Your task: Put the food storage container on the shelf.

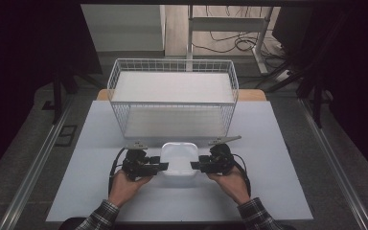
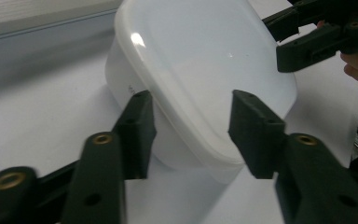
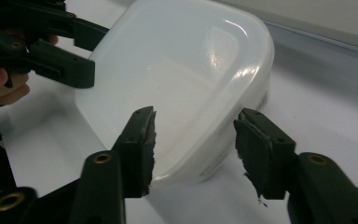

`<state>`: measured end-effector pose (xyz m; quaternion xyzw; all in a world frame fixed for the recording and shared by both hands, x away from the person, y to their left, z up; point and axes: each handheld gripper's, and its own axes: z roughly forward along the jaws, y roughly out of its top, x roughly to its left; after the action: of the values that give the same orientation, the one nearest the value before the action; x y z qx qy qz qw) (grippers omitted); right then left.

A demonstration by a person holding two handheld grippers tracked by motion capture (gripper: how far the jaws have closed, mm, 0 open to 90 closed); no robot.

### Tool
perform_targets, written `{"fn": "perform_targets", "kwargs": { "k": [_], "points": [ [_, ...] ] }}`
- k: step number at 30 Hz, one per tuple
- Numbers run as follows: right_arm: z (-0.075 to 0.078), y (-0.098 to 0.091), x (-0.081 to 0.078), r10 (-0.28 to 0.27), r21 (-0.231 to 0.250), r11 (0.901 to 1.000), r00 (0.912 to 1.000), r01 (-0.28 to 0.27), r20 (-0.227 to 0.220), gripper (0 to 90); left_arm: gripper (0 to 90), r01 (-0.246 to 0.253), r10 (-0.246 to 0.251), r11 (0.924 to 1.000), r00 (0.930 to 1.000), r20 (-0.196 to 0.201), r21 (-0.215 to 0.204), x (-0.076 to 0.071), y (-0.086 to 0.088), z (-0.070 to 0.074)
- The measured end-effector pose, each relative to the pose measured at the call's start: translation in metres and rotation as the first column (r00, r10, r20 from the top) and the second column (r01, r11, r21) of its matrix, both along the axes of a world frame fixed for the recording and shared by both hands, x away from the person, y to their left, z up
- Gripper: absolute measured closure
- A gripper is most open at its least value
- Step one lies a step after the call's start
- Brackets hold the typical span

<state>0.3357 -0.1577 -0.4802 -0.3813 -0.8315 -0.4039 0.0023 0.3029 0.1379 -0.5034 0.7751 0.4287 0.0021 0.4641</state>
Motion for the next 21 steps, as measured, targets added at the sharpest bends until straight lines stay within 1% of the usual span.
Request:
{"fn": "perform_targets", "kwargs": {
  "k": [1,3,5,6,7,8,9,11,12,13,14,15,16,17,19,21],
  "points": [
    [0.0,0.0,0.0,0.0,0.0,1.0,1.0,0.0,0.0,52.8,52.4,-0.001,0.001,1.0,1.0,-0.004,-0.001,-0.001,0.001,0.001],
    [0.001,-0.003,-0.003,-0.016,0.018,0.9997,0.9998,0.016,-0.009,58.9,58.8,-0.002,0.002,0.9998,0.9999,-0.014,-0.021,-0.003,0.005,0.001],
    [0.002,-0.005,-0.005,-0.033,0.029,0.999,0.9994,0.033,-0.014,62.1,63.4,-0.008,0.007,0.9994,0.9998,-0.02,-0.035,-0.004,0.007,0.002],
    [0.003,-0.005,-0.009,-0.052,0.03,0.9982,0.9987,0.052,0.004,64.5,65.7,-0.015,0.015,0.9995,0.9999,-0.006,-0.029,-0.006,0.006,0.002],
    [0.003,-0.005,-0.009,-0.052,0.03,0.9982,0.9987,0.052,0.004,64.5,65.7,-0.019,0.019,0.9995,0.9998,0.003,-0.024,-0.007,0.006,0.003],
    [0.004,-0.004,-0.01,-0.06,0.023,0.998,0.9981,0.059,0.014,65.1,66.6,-0.03,0.03,0.9991,0.9995,0.012,-0.03,-0.008,0.005,0.003],
    [0.005,-0.003,-0.011,-0.07,0.013,0.9975,0.997,0.069,0.034,66.7,68.7,-0.035,0.035,0.9987,0.9993,0.013,-0.036,-0.008,0.006,0.003],
    [0.006,-0.003,-0.014,-0.091,0.013,0.9959,0.9942,0.09,0.058,71.9,73.9,-0.057,0.058,0.9974,0.9981,0.023,-0.044,-0.009,0.007,0.003],
    [0.006,-0.003,-0.015,-0.099,0.011,0.9951,0.9924,0.098,0.074,75.6,77.8,-0.063,0.064,0.9974,0.9973,0.035,-0.034,-0.009,0.007,0.003],
    [0.006,-0.002,-0.016,-0.11,-0.005,0.9938,0.9894,0.111,0.094,76.6,79.1,-0.066,0.066,0.9977,0.9963,0.054,-0.014,-0.009,0.006,0.003],
    [0.004,-0.001,-0.016,-0.113,-0.01,0.9933,0.9877,0.115,0.107,76.6,79.2,-0.077,0.078,0.9969,0.9953,0.058,-0.015,-0.009,0.005,0.003],
    [0.003,-0.001,-0.016,-0.126,0.0,0.9919,0.9859,0.127,0.11,76.6,79.2,-0.081,0.081,0.9966,0.995,0.058,-0.015,-0.009,0.005,0.003],
    [0.002,-0.001,-0.015,-0.132,0.013,0.9913,0.9853,0.131,0.109,76.6,79.3,-0.087,0.088,0.9961,0.9941,0.063,-0.016,-0.009,0.004,0.003],
    [0.002,-0.001,-0.015,-0.132,0.013,0.9913,0.9853,0.131,0.109,76.6,79.4,-0.087,0.088,0.9961,0.9941,0.063,-0.016,-0.009,0.004,0.003],
    [0.001,-0.002,-0.015,-0.138,0.028,0.9904,0.9851,0.135,0.103,76.7,79.4,-0.09,0.091,0.9958,0.9932,0.072,-0.011,-0.009,0.004,0.004],
    [0.001,-0.002,-0.014,-0.139,0.036,0.99,0.9844,0.136,0.108,76.6,79.4,-0.093,0.094,0.9956,0.9923,0.08,-0.012,-0.008,0.005,0.006]
  ]
}}
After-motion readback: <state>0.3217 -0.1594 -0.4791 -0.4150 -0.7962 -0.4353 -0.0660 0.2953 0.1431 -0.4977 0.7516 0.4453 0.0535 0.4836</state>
